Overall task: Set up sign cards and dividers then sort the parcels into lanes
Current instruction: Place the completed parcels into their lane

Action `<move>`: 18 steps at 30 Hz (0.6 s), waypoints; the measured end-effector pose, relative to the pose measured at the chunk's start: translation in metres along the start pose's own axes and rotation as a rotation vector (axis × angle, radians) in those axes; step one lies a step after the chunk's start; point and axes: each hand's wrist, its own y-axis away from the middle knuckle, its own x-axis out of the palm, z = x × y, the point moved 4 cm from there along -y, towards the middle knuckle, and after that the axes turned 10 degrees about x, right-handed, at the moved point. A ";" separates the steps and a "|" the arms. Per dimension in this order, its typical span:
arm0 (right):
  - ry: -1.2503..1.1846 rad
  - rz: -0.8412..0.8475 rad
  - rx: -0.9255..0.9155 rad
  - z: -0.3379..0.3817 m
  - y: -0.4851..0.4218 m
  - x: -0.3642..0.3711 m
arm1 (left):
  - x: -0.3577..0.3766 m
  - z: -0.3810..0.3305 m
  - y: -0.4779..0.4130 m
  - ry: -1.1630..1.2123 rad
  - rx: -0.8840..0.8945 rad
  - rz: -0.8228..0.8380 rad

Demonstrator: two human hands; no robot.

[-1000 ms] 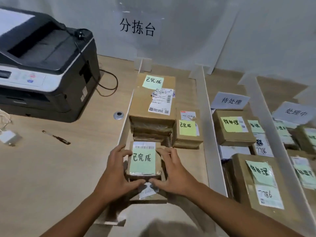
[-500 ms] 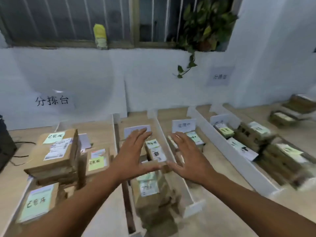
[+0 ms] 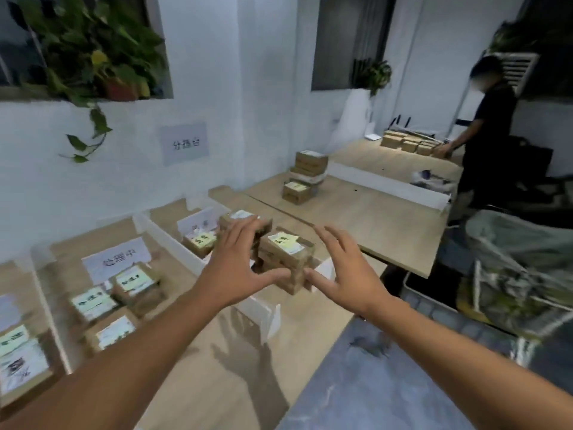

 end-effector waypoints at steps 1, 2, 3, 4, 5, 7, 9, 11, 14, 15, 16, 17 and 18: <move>0.014 -0.007 0.022 -0.022 -0.004 -0.008 | 0.019 -0.005 -0.019 0.014 0.013 0.014; 0.027 -0.012 0.040 -0.044 -0.009 -0.015 | 0.037 -0.010 -0.038 0.027 0.021 0.031; 0.038 -0.013 0.059 -0.066 -0.016 -0.022 | 0.056 -0.013 -0.056 0.035 0.025 0.049; 0.048 -0.013 0.080 -0.087 -0.025 -0.027 | 0.074 -0.015 -0.075 0.039 0.026 0.066; 0.057 -0.014 0.102 -0.108 -0.035 -0.032 | 0.093 -0.016 -0.094 0.042 0.028 0.081; 0.081 -0.024 0.135 -0.148 -0.062 -0.040 | 0.128 -0.012 -0.135 0.059 0.033 0.100; 0.114 -0.037 0.154 -0.188 -0.092 -0.045 | 0.162 -0.004 -0.179 0.076 0.036 0.096; 0.135 -0.023 0.166 -0.226 -0.123 -0.047 | 0.194 0.008 -0.224 0.100 0.022 0.078; 0.164 0.025 0.166 -0.278 -0.168 -0.055 | 0.239 0.025 -0.286 0.132 -0.017 0.088; 0.171 0.029 0.163 -0.294 -0.184 -0.058 | 0.253 0.029 -0.304 0.130 -0.020 0.099; 0.174 0.026 0.161 -0.309 -0.199 -0.062 | 0.265 0.033 -0.322 0.126 -0.024 0.107; 0.170 0.018 0.162 -0.323 -0.213 -0.066 | 0.276 0.036 -0.338 0.123 -0.030 0.110; 0.163 0.010 0.162 -0.336 -0.227 -0.068 | 0.285 0.039 -0.353 0.122 -0.038 0.111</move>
